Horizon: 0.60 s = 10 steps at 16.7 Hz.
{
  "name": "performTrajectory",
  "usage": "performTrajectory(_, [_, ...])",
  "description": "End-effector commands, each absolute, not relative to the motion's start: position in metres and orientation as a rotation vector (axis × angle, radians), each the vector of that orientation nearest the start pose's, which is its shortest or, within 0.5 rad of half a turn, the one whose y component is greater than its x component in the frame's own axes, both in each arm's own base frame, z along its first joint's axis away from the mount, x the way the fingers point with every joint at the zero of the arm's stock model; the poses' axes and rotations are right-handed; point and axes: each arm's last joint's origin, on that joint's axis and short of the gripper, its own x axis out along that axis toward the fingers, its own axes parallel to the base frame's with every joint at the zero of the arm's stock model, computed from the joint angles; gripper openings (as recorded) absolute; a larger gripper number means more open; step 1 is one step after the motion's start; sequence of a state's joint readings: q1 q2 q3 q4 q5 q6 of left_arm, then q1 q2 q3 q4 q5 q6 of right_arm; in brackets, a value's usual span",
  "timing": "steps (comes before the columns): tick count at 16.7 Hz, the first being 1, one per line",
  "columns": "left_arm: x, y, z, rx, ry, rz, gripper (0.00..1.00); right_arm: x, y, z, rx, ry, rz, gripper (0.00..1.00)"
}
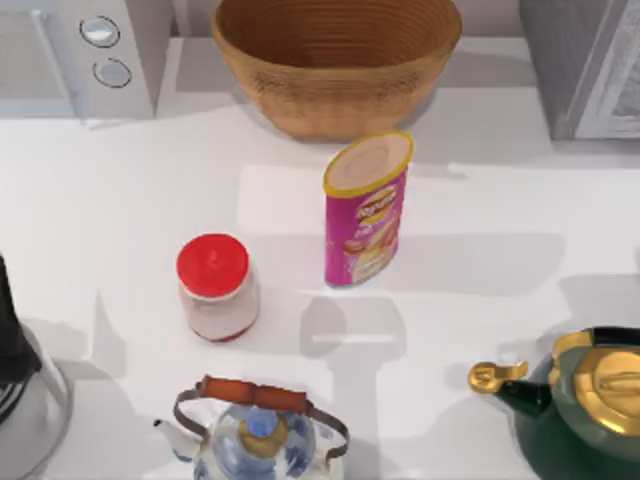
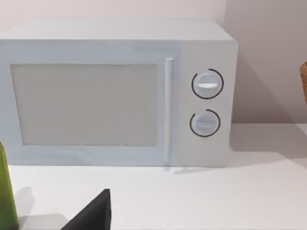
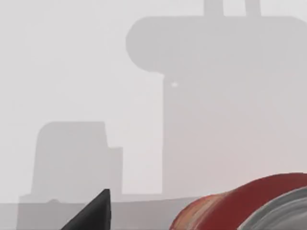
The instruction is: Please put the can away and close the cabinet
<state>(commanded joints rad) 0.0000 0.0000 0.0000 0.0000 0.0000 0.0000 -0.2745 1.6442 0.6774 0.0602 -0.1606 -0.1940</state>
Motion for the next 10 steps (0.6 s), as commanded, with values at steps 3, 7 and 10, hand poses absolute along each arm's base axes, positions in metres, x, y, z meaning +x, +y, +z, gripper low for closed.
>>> performTrajectory(3, [0.1057,-0.0012,0.16,0.0,0.0,0.0,1.0,0.2874,-0.0688,0.1057,0.008,0.894,-0.012,1.0])
performTrajectory(7, [0.1057,-0.0012,0.16,0.0,0.0,0.0,1.0,0.2874,-0.0685,0.1053,0.008,0.894,-0.011,1.0])
performTrajectory(10, [0.1057,-0.0012,0.16,0.0,0.0,0.0,1.0,0.2874,-0.0685,0.1053,0.008,0.894,-0.011,0.77])
